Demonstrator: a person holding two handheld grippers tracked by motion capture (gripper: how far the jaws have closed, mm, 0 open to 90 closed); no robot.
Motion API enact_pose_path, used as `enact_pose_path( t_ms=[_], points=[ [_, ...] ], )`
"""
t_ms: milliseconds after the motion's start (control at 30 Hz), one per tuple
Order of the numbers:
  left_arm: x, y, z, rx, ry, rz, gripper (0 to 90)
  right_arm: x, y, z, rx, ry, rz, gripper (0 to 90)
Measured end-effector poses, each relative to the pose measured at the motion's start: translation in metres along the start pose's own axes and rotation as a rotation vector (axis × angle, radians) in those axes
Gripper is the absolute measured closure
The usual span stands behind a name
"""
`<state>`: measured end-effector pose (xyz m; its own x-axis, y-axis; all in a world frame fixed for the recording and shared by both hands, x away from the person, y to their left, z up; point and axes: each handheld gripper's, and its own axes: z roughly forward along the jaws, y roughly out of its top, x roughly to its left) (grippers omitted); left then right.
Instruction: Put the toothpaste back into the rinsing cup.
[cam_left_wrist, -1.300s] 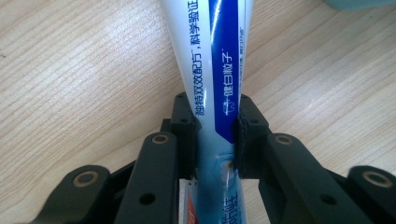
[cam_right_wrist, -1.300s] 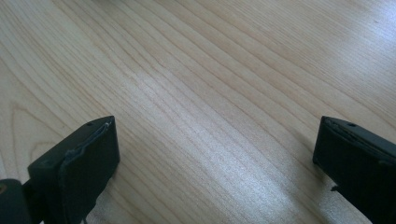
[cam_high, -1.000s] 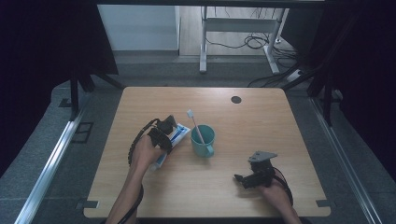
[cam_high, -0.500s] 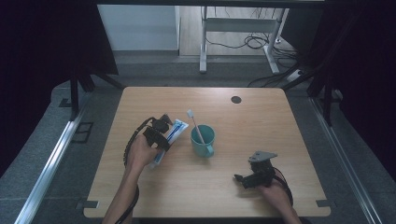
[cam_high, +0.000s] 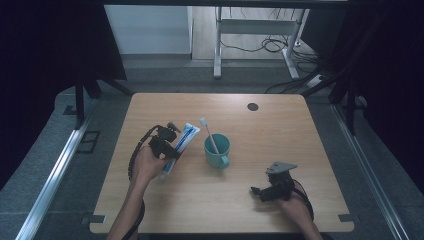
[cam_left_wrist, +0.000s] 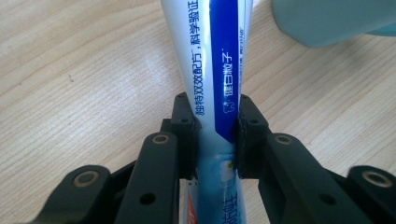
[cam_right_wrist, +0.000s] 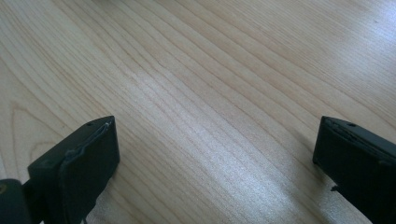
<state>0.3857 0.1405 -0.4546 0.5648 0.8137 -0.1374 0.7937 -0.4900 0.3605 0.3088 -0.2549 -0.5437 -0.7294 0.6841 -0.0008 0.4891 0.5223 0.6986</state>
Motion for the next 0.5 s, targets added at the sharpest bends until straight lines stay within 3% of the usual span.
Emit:
enact_pose_path(
  t_ms=[500],
  points=[
    [0.001, -0.014, -0.014, -0.094, 0.001, 0.03, 73.6, 0.0, 0.0, 0.0, -0.001, 0.0, 0.0, 0.1]
  ],
)
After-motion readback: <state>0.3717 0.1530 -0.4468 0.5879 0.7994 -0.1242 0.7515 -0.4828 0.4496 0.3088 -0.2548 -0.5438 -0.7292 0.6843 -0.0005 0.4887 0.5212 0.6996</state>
